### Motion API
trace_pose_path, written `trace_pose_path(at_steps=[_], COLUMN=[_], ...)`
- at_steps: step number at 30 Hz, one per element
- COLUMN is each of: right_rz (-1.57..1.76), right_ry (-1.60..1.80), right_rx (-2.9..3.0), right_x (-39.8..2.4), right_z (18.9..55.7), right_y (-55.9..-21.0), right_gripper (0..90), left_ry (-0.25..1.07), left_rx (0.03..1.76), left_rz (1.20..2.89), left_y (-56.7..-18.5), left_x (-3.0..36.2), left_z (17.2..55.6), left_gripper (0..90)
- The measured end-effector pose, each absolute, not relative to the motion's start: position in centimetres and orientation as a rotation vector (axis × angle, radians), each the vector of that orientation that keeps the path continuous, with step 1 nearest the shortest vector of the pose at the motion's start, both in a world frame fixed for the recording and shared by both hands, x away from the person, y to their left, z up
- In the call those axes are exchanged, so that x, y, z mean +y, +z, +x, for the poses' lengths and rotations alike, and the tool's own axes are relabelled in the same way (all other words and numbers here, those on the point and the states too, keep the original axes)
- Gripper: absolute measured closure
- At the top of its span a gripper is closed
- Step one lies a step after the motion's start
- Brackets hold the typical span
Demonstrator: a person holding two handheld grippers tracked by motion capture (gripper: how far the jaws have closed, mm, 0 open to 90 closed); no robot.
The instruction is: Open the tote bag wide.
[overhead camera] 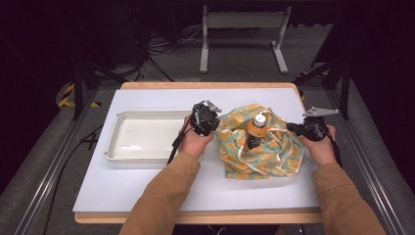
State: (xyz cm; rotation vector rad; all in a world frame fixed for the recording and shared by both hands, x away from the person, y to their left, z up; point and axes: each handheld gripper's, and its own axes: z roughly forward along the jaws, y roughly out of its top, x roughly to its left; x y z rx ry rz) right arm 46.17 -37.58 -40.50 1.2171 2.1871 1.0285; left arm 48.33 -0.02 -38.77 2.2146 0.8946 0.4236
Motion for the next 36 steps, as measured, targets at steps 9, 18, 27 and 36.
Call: trace_pose_path(at_steps=[9, 18, 27, 36], right_rz=[1.358, 1.343, 1.266, 1.123], right_ry=[0.926, 0.985, 1.127, 1.244], right_rx=[2.237, 2.198, 2.095, 2.097], right_x=[-39.5, -40.3, -40.0, -37.5], right_z=[46.0, 44.7, 42.5, 39.7], right_y=[-42.3, -41.4, -38.9, -36.7], right_gripper=[89.5, 80.2, 57.3, 60.4], left_ry=[0.405, 0.361, 0.381, 0.386], left_rx=[0.942, 0.91, 0.87, 0.791], left_rz=[2.248, 2.2, 2.124, 1.992], left_y=[-39.5, -39.1, -37.0, -34.5], left_x=[0.4, 0.9, 2.2, 3.5], left_z=[48.5, 47.9, 46.1, 42.7], left_gripper=[90.0, 90.0, 83.2, 83.2])
